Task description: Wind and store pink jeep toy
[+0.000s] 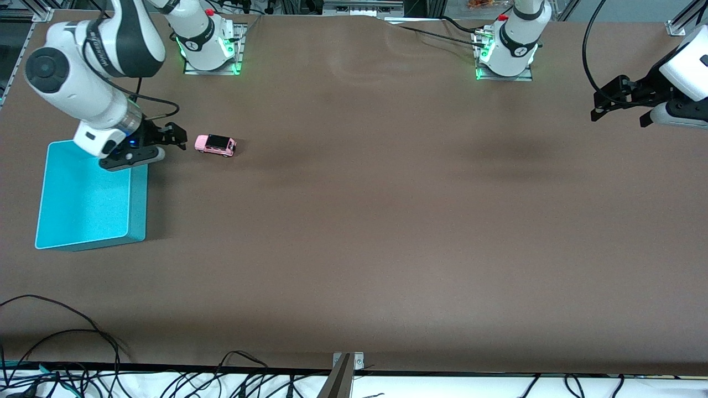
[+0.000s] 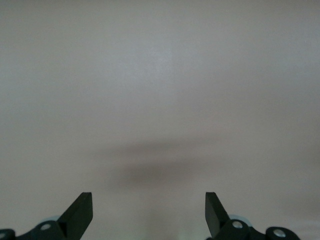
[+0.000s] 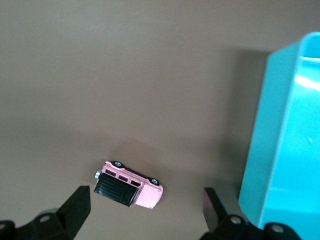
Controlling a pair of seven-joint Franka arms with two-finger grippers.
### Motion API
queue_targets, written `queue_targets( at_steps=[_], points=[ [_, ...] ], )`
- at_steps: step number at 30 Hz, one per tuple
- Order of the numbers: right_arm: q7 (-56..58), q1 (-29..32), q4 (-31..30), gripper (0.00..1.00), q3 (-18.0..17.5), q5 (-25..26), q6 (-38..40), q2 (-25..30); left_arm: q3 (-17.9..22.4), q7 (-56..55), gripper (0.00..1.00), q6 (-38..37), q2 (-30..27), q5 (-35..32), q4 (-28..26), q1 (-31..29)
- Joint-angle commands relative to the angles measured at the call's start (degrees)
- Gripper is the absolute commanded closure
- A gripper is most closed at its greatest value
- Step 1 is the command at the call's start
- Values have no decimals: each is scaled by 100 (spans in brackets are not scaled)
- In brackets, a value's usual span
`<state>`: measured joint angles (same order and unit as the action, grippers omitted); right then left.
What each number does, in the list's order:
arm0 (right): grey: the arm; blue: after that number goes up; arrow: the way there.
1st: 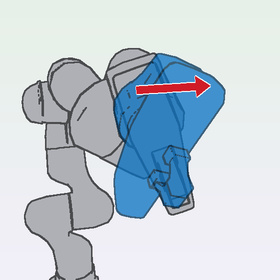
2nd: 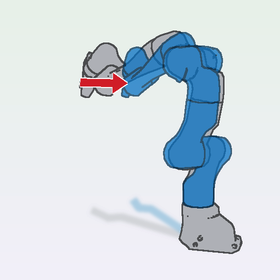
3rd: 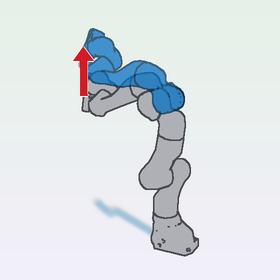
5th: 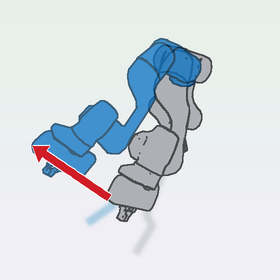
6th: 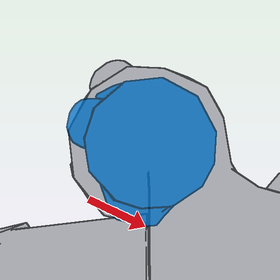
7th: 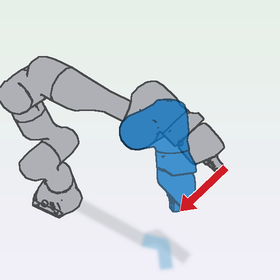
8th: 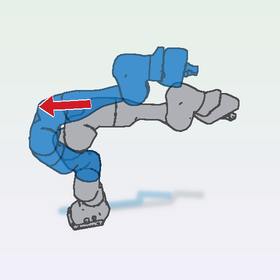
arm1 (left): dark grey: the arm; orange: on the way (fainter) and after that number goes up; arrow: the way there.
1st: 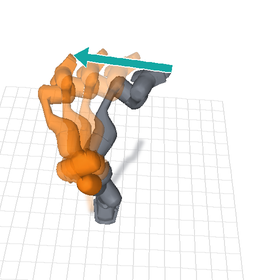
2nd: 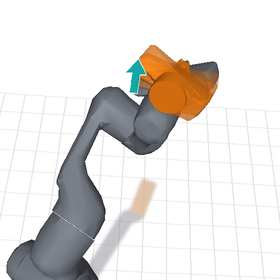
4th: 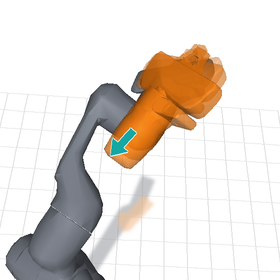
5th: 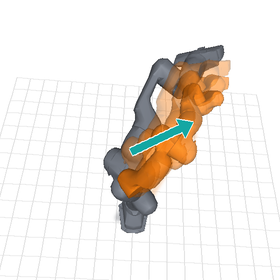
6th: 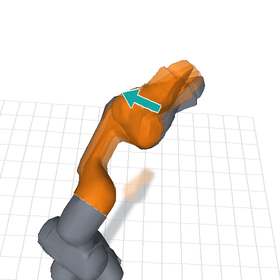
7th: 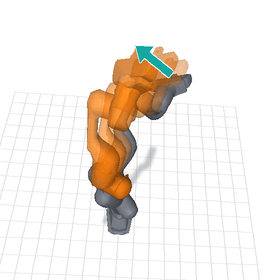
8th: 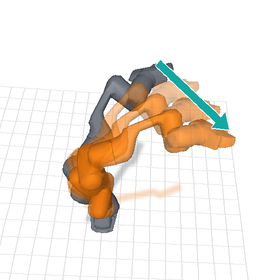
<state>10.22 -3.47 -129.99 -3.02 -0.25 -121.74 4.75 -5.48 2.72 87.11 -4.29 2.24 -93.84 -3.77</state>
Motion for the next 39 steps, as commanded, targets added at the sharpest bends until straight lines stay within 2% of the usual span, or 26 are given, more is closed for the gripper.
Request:
queue_targets(
  at_steps=[1, 9, 16, 23, 28, 34, 39],
  points=[
    [690, -5, -605, 0, -32, 8, -560, 228, -58, -360, 1, -124, -54, 66, 85, -116],
    [2131, -5, -1590, 0, -41, 8, -1852, 149, -67, -369, 1, -124, -63, 66, 67, -124],
    [2975, -119, -1819, 0, -94, 17, -1914, 114, -85, -369, 1, -124, -63, 40, 76, -116],
    [3617, -119, -1960, 0, -322, 17, -1941, 96, 38, -351, 0, -124, -19, 22, 76, 77],
    [3758, -119, -2083, 0, -322, 17, -2037, 9, 381, -351, 0, -124, 7, 14, 67, 411],
    [4031, -128, -2416, 0, -585, 25, -2635, -229, 399, -351, 0, -124, 16, -21, 67, 421],
    [4075, -128, -2522, 0, -709, 25, -2714, -238, 364, -360, 0, -115, 69, -22, 94, 420]
  ],
)
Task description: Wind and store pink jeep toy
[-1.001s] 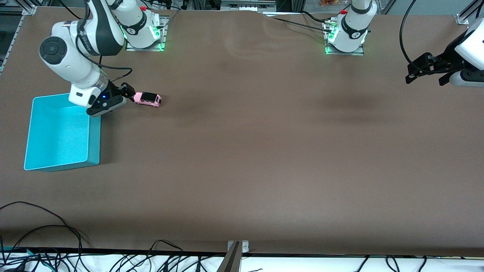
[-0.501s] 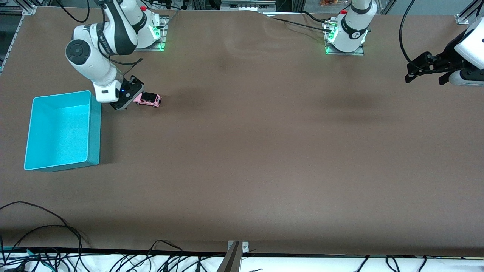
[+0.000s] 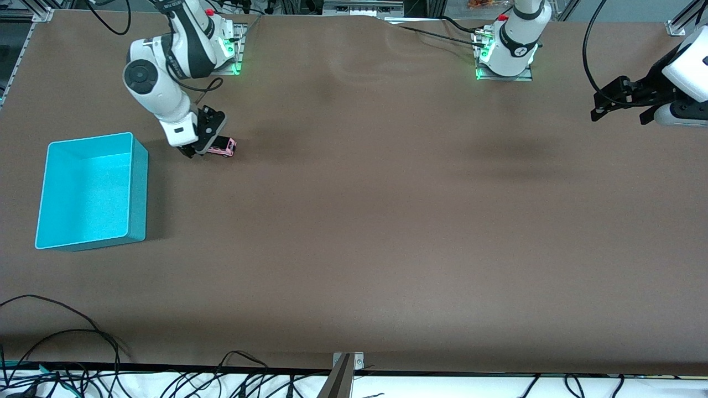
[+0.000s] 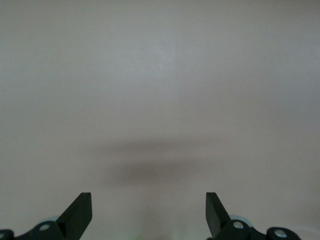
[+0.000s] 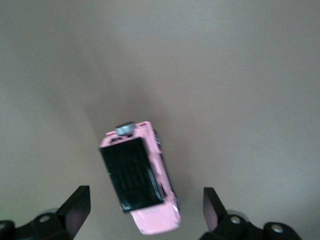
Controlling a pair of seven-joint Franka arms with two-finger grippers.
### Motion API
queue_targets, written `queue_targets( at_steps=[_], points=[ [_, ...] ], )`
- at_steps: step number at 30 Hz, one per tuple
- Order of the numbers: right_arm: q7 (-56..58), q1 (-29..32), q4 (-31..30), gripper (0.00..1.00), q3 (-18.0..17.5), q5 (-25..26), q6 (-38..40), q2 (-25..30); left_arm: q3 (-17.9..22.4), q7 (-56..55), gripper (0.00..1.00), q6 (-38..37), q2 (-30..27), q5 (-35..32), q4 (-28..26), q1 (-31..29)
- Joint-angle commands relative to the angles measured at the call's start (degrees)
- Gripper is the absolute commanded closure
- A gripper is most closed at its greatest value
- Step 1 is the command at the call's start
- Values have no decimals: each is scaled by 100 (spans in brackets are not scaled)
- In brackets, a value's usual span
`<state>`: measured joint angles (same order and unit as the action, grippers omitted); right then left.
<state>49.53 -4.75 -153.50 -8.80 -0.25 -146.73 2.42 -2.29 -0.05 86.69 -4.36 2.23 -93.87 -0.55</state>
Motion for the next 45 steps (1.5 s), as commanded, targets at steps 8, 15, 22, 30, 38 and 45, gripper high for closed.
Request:
queue_targets(
  at_steps=[8, 15, 22, 30, 38, 45],
  points=[
    [619, 0, -286, 0, -324, 25, -716, -127, 27, -83, 0, -73, 76, -30, 89, 91],
    [778, 18, -470, 0, -324, 16, -979, -180, 35, -83, 0, -65, 128, -30, 89, 64],
    [787, 18, -576, 0, -324, 25, -1156, -224, 62, -56, 0, -21, 207, -258, 158, 64],
    [1278, 62, -576, 0, -307, 16, -1305, -268, 62, -83, 0, -21, 278, -258, 273, 64],
    [1314, 71, -585, 0, -298, 7, -1507, -461, 71, -100, 0, -12, 471, -267, 483, 64],
    [1279, 80, -646, 3, -289, -10, -1525, -497, 88, -109, 0, -12, 541, -267, 660, -58]
  ],
)
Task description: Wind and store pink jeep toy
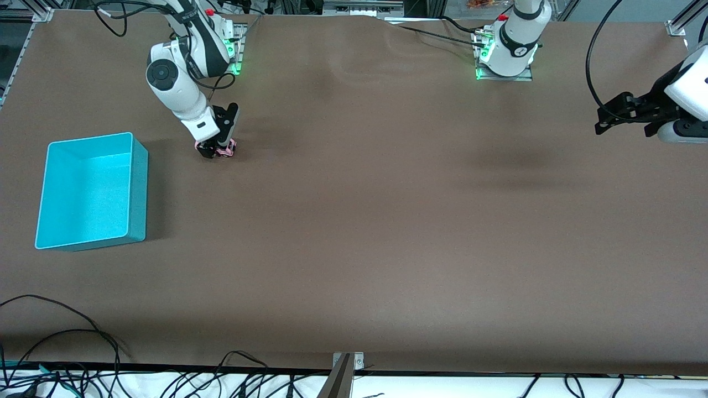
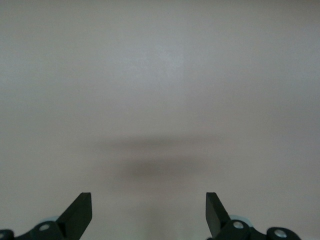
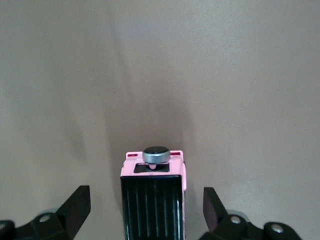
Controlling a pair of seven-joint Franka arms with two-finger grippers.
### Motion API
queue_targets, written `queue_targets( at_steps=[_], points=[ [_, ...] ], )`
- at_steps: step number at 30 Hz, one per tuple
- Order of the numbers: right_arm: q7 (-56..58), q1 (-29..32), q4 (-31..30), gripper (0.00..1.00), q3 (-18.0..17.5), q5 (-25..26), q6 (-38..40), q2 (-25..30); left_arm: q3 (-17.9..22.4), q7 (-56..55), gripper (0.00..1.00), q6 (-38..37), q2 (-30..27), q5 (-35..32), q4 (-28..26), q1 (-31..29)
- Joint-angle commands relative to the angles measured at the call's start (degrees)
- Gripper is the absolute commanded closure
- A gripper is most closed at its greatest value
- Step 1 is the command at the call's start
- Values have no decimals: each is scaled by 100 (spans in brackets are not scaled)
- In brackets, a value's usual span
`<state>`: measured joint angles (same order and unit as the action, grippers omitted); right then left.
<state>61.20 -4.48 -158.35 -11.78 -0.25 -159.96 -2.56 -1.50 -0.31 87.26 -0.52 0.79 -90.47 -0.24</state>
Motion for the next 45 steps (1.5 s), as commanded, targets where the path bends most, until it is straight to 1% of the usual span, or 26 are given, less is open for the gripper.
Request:
queue_targets(
  at_steps=[1, 6, 7, 12, 15, 19, 20, 22, 25, 29, 35, 37, 41, 45],
  points=[
    [112, 53, -161, 4, 9, -10, -202, -8, 10, -83, 0, -68, 157, -123, 362, -143],
    [120, 53, -161, 15, 9, -10, -184, 1, 10, -92, 0, -68, 236, -114, 556, -249],
    [120, 53, -169, 18, 9, -10, -176, 9, 10, -92, 0, -68, 236, -106, 556, -249],
    [129, 97, -178, 45, 9, -10, -167, 45, 1, -92, 0, -68, 236, -123, 556, -240],
    [129, 97, -178, 57, 9, -10, -167, 71, 1, -92, 0, -68, 254, -123, 556, -240],
    [121, 97, -169, 77, 9, -10, -140, 158, -8, -92, 0, -68, 263, -123, 556, -240],
    [120, 97, -169, 82, 9, -10, -114, 228, 1, -92, 0, -68, 263, -123, 556, -231],
    [103, 97, -126, 86, 18, -10, 131, 360, -8, -92, 0, -68, 263, -132, 556, -231],
    [120, 193, -29, 86, 114, -10, 606, 519, -8, -83, 0, -68, 263, -141, 556, -231],
    [147, 220, 138, 86, 264, -10, 966, 563, -8, -65, 0, -77, 263, -141, 556, -231],
    [261, 237, 384, 86, 404, -2, 1125, 590, -8, -65, 0, -77, 263, -141, 548, -240],
    [296, 246, 507, 86, 466, -2, 1291, 590, -8, -74, 0, -77, 263, -141, 548, -240],
    [296, 237, 989, 86, 554, -10, 1967, 590, -16, -74, 0, -86, 263, -141, 548, -240],
    [226, 229, 1587, 86, 554, -10, 2907, 668, -17, -74, 0, -95, 263, -141, 556, -240]
  ],
)
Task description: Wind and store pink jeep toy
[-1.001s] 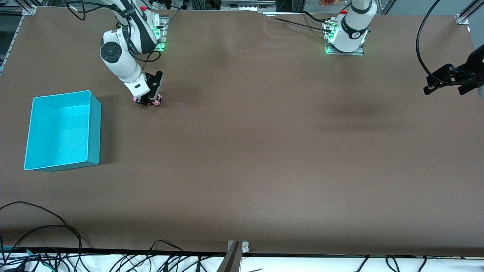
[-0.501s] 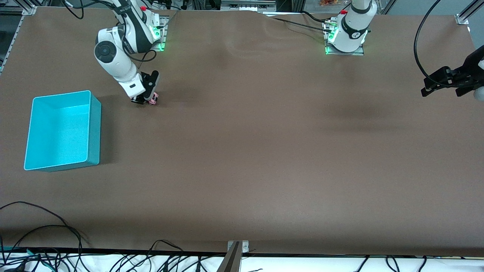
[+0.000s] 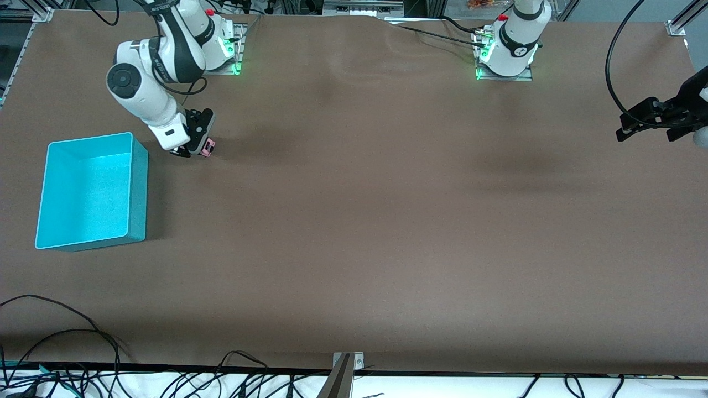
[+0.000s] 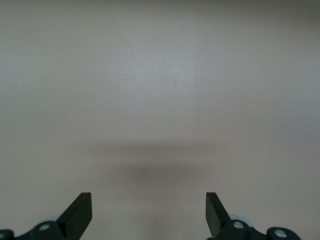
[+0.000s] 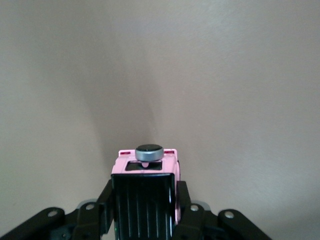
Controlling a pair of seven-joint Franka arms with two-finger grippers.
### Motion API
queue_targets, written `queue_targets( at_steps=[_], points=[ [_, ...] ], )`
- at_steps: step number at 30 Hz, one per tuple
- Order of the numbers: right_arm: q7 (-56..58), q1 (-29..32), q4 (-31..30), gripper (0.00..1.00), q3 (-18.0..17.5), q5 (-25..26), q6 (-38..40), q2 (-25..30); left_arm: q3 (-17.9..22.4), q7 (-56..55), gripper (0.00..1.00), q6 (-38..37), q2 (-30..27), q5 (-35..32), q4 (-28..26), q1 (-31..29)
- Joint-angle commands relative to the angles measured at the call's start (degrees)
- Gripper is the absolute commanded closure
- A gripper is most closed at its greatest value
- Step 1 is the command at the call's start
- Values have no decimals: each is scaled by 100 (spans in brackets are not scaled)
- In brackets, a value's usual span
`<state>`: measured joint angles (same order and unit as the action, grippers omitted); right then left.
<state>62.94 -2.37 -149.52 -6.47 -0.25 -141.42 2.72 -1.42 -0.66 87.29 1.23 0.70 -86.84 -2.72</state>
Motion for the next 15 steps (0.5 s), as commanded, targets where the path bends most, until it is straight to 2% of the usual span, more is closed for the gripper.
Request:
queue_targets(
  at_steps=[1, 6, 9, 15],
  points=[
    [43, 17, 809, 86, 23, -10, 1212, 149, -25, -39, 0, -98, 88, -131, 194, 8],
    [86, 52, 1433, 86, 111, -10, 1915, 150, -25, -39, 0, -98, 88, -131, 194, 8],
    [43, 70, 1733, 86, 339, -19, 2425, 150, -25, -39, 0, -98, 88, -131, 185, 8],
    [60, 78, 1988, 86, 770, -54, 2488, 123, -25, -39, 0, -107, 88, -131, 185, 8]
  ],
)
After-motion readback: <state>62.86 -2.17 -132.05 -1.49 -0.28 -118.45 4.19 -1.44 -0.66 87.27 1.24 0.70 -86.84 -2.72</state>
